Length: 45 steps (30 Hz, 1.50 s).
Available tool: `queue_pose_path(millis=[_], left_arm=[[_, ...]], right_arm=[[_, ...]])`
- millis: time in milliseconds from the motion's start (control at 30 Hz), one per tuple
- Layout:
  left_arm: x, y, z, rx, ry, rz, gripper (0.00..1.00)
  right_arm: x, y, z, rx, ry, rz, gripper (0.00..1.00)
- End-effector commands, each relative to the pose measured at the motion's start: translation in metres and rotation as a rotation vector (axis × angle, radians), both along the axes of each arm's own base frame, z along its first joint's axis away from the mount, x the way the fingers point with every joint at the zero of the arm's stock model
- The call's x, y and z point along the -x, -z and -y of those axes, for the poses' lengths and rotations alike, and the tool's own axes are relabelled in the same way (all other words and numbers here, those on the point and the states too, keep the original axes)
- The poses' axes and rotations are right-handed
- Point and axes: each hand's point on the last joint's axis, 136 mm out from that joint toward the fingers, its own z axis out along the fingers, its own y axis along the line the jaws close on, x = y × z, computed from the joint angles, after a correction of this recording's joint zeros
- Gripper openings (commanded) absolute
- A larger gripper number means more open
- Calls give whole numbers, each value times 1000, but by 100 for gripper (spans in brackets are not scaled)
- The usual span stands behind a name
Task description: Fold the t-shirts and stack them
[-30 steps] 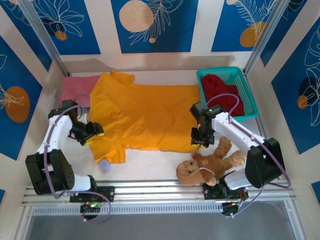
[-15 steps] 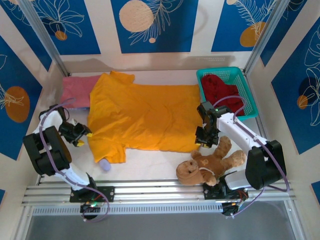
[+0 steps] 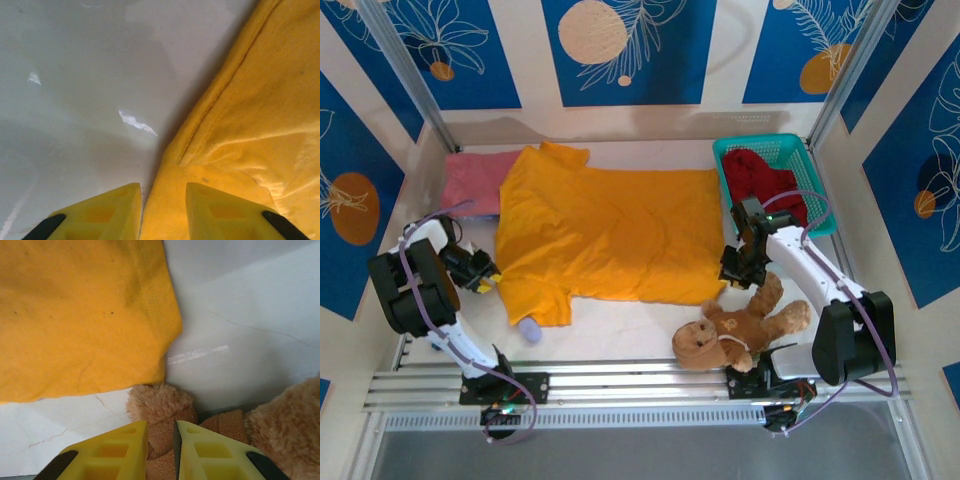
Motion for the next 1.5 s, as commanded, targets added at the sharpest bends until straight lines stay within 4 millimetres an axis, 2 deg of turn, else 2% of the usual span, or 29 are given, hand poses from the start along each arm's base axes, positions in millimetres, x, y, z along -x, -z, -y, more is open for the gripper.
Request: queue_pose_path(millis=[0,133,267,367,467,533,667,733,867,1233,1333,1467], left_arm=[[-3,6,3,-15,45,-5,25],[-4,12,9,-43,84,-32,24],[0,17,2,-88,92,-63,23],[-2,17,1,-95,81,-63,18],[-4,19,5,-95,85,-62,15],[-5,21,8,-84,83,-61,15],[-10,19,12,-76,72,-29,5],[-13,12,12,-80,72,-6,0],[-23,-10,12,-92,72,62,0],[-59,-91,15,-70,26,265,0],[-64,-104,16,-58,26,283,0],[-66,-110,17,-53,26,294,0]], right_arm=[[0,-7,0,-33,-15,13,22],[-6,-11,7,-34,-7,23,22],[-8,-17,12,-31,-2,35,22],[-7,-17,13,-30,-1,40,21],[-5,-15,10,-39,0,34,21],[-4,-13,4,-60,-8,37,24],[1,-6,-4,-54,-26,28,30],[5,0,-6,-28,-43,18,31],[11,12,-13,-3,-64,-5,31],[15,42,-34,80,-159,-89,27],[12,56,-40,100,-182,-111,27],[2,72,-47,123,-215,-132,29]])
